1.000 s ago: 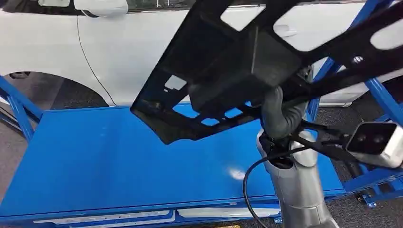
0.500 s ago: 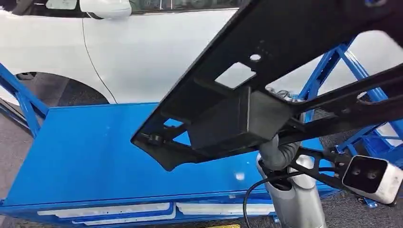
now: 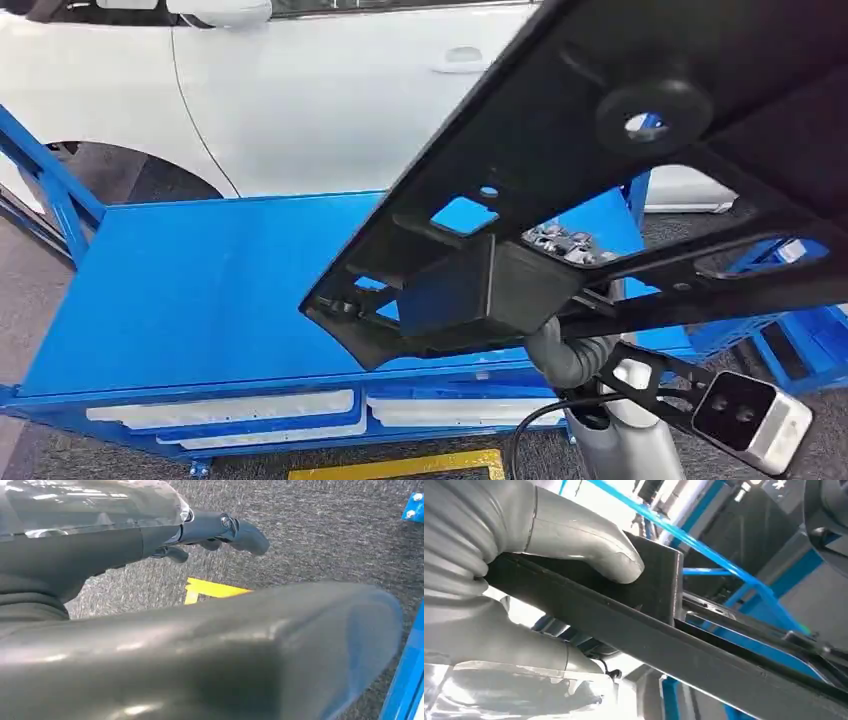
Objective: Take the parts from the cabinet and place them on the table.
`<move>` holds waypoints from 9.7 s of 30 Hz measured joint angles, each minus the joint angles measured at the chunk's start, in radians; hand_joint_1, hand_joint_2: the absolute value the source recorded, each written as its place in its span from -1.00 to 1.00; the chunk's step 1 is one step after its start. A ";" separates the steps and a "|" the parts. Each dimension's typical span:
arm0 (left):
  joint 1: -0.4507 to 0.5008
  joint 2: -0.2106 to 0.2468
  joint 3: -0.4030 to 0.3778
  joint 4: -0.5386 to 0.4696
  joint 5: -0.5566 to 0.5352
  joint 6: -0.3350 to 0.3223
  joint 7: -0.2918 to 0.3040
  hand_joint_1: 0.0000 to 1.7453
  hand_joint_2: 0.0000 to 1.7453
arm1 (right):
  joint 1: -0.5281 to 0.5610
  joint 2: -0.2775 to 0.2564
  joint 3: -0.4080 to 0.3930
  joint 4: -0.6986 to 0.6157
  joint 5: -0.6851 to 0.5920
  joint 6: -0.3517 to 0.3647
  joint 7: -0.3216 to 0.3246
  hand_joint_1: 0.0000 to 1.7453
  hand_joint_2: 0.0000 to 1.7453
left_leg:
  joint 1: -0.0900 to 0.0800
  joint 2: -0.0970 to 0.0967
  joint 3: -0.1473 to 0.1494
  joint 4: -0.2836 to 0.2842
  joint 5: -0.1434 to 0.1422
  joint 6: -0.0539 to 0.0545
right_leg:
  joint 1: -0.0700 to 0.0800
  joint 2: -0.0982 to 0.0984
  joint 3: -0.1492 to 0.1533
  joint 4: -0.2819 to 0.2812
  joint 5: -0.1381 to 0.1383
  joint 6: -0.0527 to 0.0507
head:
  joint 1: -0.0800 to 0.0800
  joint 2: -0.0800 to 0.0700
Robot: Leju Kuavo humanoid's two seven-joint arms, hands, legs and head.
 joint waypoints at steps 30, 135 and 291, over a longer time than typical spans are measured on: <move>-0.006 0.026 -0.010 0.000 -0.013 -0.010 0.011 -1.00 -1.00 | 0.016 -0.018 0.073 -0.008 -0.045 0.057 0.028 1.00 1.00 | -0.005 0.009 -0.012 -0.006 0.006 0.020 | -0.010 -0.005 0.049 -0.021 -0.026 0.017 | 0.000 0.000; -0.004 0.017 -0.029 0.000 -0.049 0.013 0.021 -1.00 -1.00 | 0.016 -0.091 0.087 -0.004 -0.041 0.088 -0.051 1.00 1.00 | -0.001 -0.068 0.085 0.016 -0.090 0.017 | 0.011 0.069 -0.068 0.003 0.069 -0.037 | 0.000 0.000; 0.000 0.001 -0.041 0.000 -0.061 0.095 -0.062 -1.00 -1.00 | -0.020 -0.042 0.108 -0.022 -0.031 0.090 -0.051 1.00 1.00 | 0.007 -0.061 0.067 0.008 -0.102 0.009 | -0.003 0.106 -0.088 0.001 0.058 0.005 | 0.000 0.000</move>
